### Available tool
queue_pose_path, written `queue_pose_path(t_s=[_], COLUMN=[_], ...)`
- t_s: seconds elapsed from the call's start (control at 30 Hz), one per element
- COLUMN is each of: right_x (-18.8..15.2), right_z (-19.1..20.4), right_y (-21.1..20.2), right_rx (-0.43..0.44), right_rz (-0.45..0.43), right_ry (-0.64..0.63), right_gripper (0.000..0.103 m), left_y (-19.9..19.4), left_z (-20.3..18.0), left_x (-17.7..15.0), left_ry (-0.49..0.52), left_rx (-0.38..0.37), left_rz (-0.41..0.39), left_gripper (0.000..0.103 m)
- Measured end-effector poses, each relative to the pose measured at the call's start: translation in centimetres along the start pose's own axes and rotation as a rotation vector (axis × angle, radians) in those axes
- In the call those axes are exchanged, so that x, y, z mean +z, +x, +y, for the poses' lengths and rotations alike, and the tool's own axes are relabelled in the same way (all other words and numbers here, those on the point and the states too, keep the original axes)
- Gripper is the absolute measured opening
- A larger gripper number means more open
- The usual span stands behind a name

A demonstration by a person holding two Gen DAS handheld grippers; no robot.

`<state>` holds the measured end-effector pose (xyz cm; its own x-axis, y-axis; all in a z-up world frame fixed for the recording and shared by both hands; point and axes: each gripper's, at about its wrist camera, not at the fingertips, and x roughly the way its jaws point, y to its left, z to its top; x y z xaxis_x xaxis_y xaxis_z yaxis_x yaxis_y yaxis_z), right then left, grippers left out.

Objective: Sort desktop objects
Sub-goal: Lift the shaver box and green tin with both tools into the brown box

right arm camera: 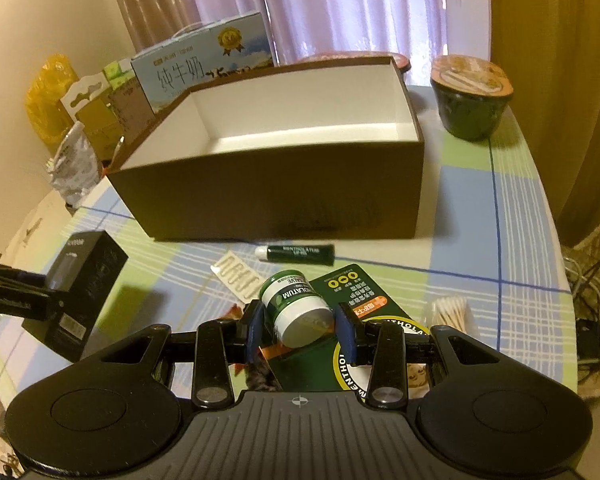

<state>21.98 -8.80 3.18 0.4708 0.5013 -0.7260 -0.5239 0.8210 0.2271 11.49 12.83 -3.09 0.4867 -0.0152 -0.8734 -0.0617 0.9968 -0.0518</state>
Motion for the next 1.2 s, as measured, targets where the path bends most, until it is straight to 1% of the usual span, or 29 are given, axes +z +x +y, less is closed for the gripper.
queue_pose_path(t_s=[0.23, 0.53, 0.63, 0.7, 0.77, 0.9, 1.07, 1.2], right_x=[2.3, 5.8, 7.0, 7.5, 7.7, 8.0, 8.9, 10.3], right_z=[0.3, 1.0, 1.1, 1.0, 1.0, 0.9, 1.0, 1.2], right_y=[-1.0, -2.0, -1.9, -1.7, -1.7, -1.5, -1.1, -0.3], right_rx=[0.035, 0.065, 0.073, 0.073, 0.076, 0.073, 0.076, 0.088], right_rz=[-0.048, -0.129, -0.144, -0.154, -0.16, -0.158, -0.164, -0.172], right_ry=[0.004, -0.018, -0.017, -0.015, -0.011, -0.012, -0.018, -0.027], right_gripper=[0.036, 0.036, 0.036, 0.036, 0.036, 0.036, 0.036, 0.036], left_y=[-3.0, -4.7, -4.7, -4.4, -3.8, -3.2, -4.0, -4.1], left_z=[-0.6, -2.1, -2.4, -2.8, -2.9, -2.5, -2.2, -2.3], left_x=[2.8, 6.6, 7.6, 8.1, 8.3, 8.2, 8.9, 10.4], left_ry=[0.021, 0.059, 0.061, 0.073, 0.08, 0.059, 0.063, 0.073], left_rx=[-0.038, -0.082, -0.103, -0.102, -0.092, -0.114, -0.107, -0.109], left_rz=[-0.094, -0.179, -0.19, -0.198, -0.189, -0.158, -0.19, -0.217], left_gripper=[0.077, 0.076, 0.076, 0.076, 0.076, 0.076, 0.076, 0.076])
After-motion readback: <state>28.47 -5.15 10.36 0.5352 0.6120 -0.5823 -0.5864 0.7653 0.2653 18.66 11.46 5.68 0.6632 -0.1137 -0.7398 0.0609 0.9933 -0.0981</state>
